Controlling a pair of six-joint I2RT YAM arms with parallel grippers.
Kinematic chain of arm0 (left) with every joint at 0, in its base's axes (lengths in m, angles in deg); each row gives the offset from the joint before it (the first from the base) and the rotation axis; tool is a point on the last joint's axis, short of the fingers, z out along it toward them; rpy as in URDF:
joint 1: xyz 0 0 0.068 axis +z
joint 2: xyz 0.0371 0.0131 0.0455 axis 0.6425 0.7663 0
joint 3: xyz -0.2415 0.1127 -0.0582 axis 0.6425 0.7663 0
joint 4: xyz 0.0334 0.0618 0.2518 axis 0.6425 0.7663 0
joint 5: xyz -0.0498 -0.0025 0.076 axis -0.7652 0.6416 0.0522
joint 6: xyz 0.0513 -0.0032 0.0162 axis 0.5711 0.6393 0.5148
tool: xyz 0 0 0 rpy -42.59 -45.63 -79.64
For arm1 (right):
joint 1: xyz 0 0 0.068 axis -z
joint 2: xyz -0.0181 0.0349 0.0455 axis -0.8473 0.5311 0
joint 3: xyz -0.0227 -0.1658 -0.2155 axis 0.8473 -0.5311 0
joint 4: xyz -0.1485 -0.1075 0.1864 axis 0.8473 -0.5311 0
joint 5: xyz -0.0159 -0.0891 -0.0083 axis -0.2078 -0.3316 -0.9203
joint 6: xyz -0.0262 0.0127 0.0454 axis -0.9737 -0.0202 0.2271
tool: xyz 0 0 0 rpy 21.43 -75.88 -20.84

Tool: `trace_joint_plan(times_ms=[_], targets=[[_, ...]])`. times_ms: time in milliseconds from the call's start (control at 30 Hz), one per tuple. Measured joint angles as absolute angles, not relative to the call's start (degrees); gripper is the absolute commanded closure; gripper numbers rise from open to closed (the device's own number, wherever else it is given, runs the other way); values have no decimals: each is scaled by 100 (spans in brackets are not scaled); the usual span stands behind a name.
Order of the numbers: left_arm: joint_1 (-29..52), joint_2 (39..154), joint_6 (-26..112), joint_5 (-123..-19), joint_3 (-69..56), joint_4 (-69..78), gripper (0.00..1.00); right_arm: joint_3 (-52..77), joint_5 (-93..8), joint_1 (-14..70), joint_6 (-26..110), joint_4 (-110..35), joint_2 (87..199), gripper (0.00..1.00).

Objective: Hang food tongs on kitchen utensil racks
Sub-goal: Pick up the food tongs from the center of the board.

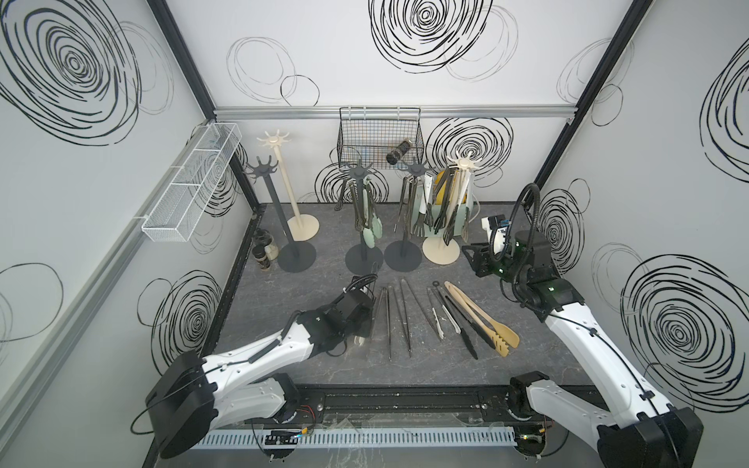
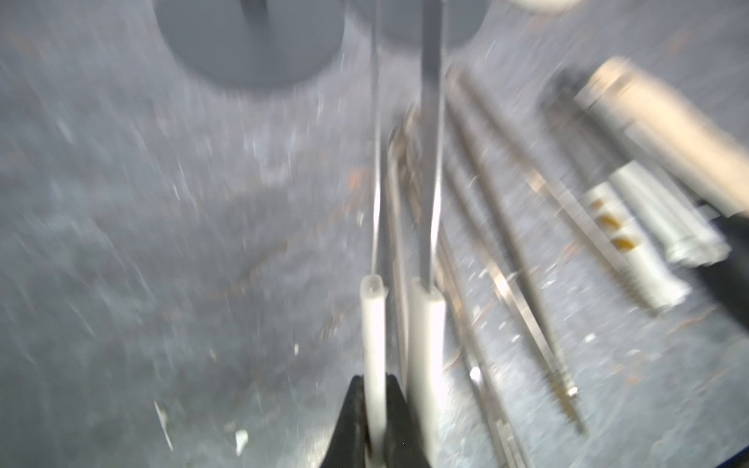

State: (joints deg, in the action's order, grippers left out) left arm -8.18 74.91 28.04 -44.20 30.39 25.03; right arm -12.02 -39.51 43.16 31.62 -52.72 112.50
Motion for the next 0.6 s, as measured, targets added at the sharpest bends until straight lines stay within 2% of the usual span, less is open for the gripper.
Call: trace_joint_plan(times_ms=[233,400,600], targets=[[-877,6532,3945,-3616,2902,1094,100,-1263,-3901,4357,3186,-5158,11246,66],[-716,6676,4753,-3223,2534,198,100,-1276,-3824,4357,3212,-5027,11248,66],[-49,7227,5138,-3198,1973,-495,100,-1304,-3791,4357,3229,-5022,11248,66]])
